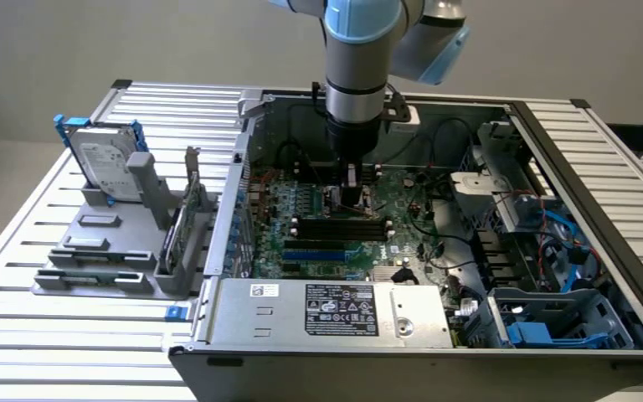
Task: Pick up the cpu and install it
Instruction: 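Place the cpu into insertion slot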
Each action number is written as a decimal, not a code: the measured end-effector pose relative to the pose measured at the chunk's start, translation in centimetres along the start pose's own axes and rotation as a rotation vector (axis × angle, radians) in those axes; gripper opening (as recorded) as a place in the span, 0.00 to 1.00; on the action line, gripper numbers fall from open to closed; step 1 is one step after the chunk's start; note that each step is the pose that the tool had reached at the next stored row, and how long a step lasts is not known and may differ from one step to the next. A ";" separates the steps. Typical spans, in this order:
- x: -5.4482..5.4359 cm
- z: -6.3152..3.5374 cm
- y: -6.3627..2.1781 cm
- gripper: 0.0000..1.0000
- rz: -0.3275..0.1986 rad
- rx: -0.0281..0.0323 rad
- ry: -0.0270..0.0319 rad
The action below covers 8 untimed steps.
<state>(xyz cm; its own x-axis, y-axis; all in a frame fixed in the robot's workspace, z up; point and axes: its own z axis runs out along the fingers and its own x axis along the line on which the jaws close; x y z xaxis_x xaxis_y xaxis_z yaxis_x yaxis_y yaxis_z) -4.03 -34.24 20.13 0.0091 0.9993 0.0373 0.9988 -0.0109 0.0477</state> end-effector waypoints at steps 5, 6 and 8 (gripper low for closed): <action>0.1 0.22 -0.01 0.55 0.000 0.0000 -0.0006; 0.1 0.25 -0.01 0.55 0.000 0.0000 -0.0008; 0.2 0.29 -0.01 0.55 0.000 0.0001 -0.0017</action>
<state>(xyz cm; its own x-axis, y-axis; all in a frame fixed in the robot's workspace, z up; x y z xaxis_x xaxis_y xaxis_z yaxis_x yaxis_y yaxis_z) -4.03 -34.08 19.85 0.0090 0.9993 0.0357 0.9988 -0.0107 0.0476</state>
